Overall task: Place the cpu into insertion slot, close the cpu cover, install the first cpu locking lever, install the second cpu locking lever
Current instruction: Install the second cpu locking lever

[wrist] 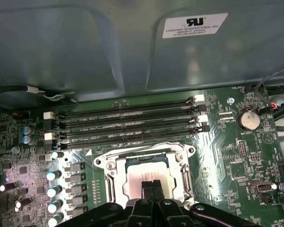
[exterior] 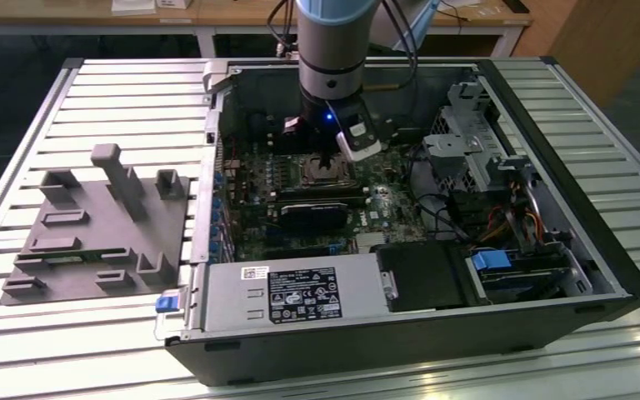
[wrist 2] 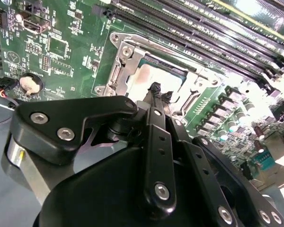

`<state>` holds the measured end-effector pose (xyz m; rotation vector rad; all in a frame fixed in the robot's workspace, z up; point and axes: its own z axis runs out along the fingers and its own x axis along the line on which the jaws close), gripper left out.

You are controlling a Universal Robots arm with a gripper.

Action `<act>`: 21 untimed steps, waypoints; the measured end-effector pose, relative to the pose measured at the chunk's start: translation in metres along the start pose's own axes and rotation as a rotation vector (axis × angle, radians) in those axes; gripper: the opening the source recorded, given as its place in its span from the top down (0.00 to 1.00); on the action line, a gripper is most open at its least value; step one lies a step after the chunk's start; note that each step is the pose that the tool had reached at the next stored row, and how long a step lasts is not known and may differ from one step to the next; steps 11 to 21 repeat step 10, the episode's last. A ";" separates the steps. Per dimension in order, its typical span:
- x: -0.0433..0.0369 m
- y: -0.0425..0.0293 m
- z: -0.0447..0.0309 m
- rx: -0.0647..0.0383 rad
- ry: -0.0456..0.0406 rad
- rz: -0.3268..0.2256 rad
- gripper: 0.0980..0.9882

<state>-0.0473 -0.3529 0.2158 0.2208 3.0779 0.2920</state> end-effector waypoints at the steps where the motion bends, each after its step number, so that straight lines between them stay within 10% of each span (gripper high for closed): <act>1: 0.0000 0.0001 -0.0006 0.001 0.0000 0.000 1.00; 21: -0.0001 0.0007 -0.0033 0.001 -0.0003 0.000 1.00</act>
